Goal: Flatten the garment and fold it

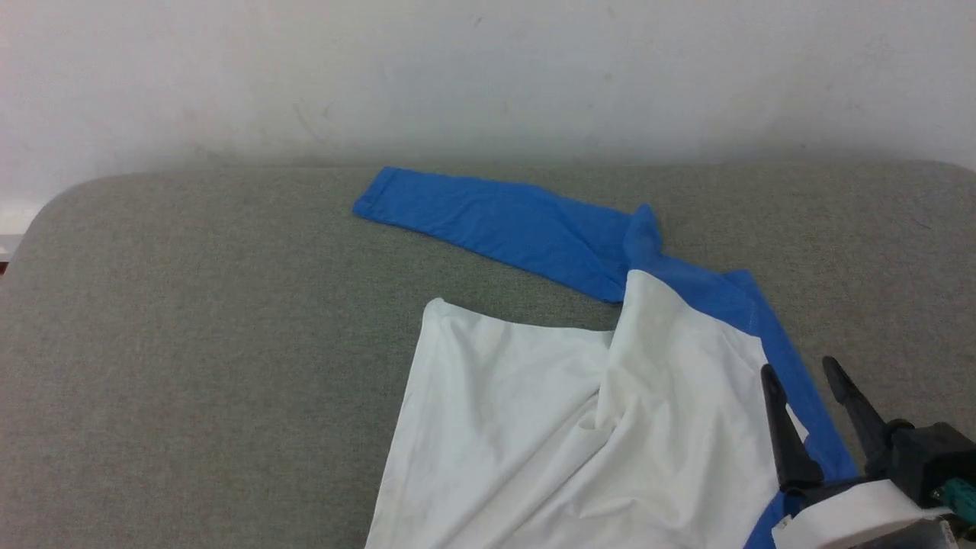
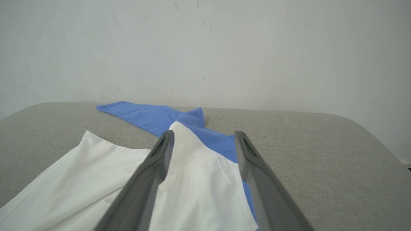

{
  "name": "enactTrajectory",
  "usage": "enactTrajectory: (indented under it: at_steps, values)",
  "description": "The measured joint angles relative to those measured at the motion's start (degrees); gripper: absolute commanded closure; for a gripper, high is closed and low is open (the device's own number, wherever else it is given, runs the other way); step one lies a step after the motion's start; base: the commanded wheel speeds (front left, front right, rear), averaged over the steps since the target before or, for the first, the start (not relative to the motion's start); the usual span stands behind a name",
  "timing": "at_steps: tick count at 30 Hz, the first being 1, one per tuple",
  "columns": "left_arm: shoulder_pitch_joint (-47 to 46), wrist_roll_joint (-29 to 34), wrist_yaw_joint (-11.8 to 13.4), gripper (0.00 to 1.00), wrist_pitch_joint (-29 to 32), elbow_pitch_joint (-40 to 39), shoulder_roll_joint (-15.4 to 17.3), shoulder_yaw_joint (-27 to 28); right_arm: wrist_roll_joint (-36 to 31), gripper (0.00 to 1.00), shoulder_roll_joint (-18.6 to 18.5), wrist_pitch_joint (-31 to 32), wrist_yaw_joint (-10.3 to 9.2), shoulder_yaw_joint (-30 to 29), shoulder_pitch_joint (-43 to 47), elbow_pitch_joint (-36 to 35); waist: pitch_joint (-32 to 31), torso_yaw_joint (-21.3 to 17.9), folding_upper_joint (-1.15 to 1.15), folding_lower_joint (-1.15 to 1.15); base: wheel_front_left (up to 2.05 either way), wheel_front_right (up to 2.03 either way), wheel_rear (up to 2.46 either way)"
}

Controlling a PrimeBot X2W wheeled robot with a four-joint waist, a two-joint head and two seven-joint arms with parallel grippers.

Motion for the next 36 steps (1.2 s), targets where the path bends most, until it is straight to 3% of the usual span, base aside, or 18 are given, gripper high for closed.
enactTrajectory:
  at_steps: [6,12,18,27,33,36]
  values:
    - [-9.56,3.64,-1.27,0.0,-11.65,0.71,-1.14,3.86,-0.34,0.0,0.01,0.55,0.01,0.19,-0.04,-0.87,-0.58,-0.86,0.0,0.01,0.0,0.0,0.0]
    - [-25.09,7.39,-7.15,0.0,-21.87,6.12,-2.46,4.28,-0.43,0.0,0.0,1.04,0.01,0.13,-0.59,-2.09,0.78,-2.98,0.0,0.01,0.0,0.0,0.0]
    - [-43.45,7.33,-13.19,0.0,-23.62,15.43,-4.41,3.86,-0.59,0.0,0.0,0.94,0.01,0.31,-3.91,-3.21,4.77,-5.05,0.0,0.02,0.0,0.0,0.0]
    - [-68.09,7.1,-22.1,0.0,-16.9,34.31,-6.0,-0.1,0.24,0.0,-0.01,-0.9,0.01,1.9,-9.16,-2.2,12.97,-9.01,0.0,0.03,0.0,0.0,0.0]
    - [-77.54,7.55,-25.35,0.0,-5.38,44.3,-9.7,-5.78,1.23,0.0,-0.01,-2.72,0.01,2.82,-11.66,0.25,18.62,-11.76,0.0,0.03,0.0,0.0,0.0]
    - [-79.94,7.09,-26.37,0.0,2.21,49.74,-9.77,-7.69,1.71,0.0,0.02,-3.6,0.01,3.76,-12.76,1.45,20.84,-13.34,0.0,0.03,0.0,0.0,0.0]
